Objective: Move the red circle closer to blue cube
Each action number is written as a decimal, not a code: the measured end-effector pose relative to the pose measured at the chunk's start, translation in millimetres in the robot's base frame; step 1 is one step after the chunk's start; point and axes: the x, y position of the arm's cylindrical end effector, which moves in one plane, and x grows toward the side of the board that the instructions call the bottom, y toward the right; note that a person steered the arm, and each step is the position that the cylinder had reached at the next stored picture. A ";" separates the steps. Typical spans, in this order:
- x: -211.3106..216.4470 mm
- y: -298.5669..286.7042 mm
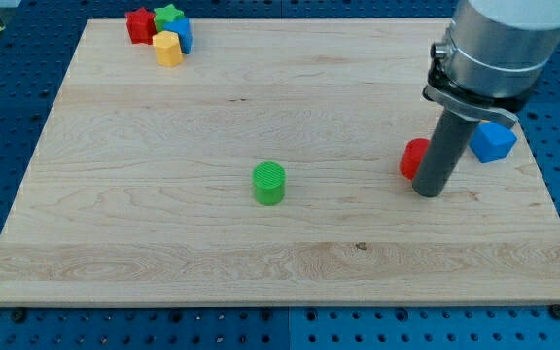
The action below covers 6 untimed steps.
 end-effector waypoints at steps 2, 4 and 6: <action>-21.0 -61.3; -38.8 -25.4; -38.6 18.7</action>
